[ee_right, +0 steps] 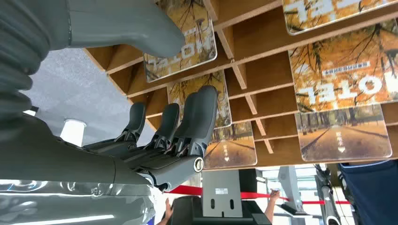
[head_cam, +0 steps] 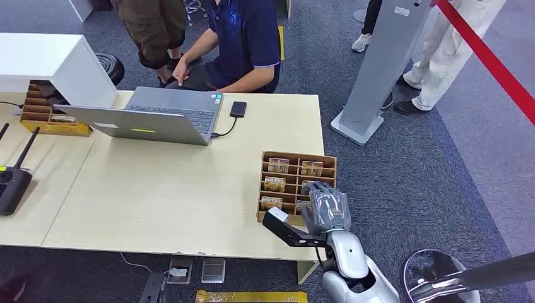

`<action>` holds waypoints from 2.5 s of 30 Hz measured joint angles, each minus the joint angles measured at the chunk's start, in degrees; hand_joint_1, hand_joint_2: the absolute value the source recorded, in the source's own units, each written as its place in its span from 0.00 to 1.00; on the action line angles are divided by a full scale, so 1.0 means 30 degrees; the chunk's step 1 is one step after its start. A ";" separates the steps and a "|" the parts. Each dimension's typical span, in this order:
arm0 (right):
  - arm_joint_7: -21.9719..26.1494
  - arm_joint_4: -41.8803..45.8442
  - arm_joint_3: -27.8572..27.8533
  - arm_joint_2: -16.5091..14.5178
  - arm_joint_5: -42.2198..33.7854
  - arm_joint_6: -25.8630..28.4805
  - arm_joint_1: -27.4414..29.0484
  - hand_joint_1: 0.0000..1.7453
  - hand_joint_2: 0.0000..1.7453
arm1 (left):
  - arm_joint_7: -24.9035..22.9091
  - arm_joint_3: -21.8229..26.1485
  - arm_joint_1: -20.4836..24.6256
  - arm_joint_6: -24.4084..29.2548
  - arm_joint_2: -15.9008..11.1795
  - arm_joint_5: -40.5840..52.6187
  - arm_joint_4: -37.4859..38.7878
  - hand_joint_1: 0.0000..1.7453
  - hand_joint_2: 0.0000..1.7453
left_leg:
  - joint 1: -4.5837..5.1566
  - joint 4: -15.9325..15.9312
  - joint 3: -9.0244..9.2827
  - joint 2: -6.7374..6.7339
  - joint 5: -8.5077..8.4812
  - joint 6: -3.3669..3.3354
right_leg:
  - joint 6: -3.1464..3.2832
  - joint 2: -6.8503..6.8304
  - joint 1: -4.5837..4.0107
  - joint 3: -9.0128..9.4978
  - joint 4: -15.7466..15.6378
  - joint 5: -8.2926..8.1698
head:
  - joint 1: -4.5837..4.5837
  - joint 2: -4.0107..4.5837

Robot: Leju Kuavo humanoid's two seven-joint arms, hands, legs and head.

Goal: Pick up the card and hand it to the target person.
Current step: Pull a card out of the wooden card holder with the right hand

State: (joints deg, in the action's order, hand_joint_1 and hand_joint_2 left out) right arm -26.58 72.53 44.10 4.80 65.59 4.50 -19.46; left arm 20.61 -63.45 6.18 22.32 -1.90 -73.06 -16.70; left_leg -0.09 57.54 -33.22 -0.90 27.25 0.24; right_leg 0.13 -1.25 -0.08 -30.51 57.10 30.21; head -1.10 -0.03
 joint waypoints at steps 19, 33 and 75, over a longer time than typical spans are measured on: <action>-0.0490 -0.0535 0.0197 -0.0027 0.0493 0.0053 -0.0100 0.55 1.00 | 0.0097 0.0000 0.0001 0.0164 0.0000 -0.0506 0.0000 0.00 0.00 | 0.0000 0.0000 0.0001 -0.0001 0.0000 0.0000 | 0.0000 0.0000 0.0000 -0.0002 0.0000 0.0000 | 0.0004 -0.0002; -0.0634 -0.0534 0.0291 0.0104 0.1320 0.0224 -0.0093 0.66 1.00 | 0.0494 0.0000 -0.0001 0.0372 -0.0038 -0.0987 0.0000 0.00 0.00 | 0.0000 0.0000 0.0002 -0.0002 0.0000 0.0000 | 0.0000 0.0000 0.0000 -0.0001 -0.0001 0.0000 | 0.0002 0.0002; -0.0260 0.0955 0.0104 0.0618 0.2373 -0.0306 -0.0201 0.88 1.00 | 0.0723 -0.0082 0.0006 0.0459 -0.0226 -0.1381 -0.0007 0.00 0.00 | -0.0001 0.0001 0.0014 -0.0003 -0.0006 -0.0001 | -0.0012 0.0003 0.0000 0.0006 0.0000 -0.0015 | 0.0002 0.0003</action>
State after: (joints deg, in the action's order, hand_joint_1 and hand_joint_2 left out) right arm -27.36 75.40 44.41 6.65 72.71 3.58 -20.06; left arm 22.78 -63.70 6.19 23.69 -2.58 -77.20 -16.72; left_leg -0.09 57.54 -33.18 -0.91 27.23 0.24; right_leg 0.09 -1.24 -0.08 -30.49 57.10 30.16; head -1.10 -0.02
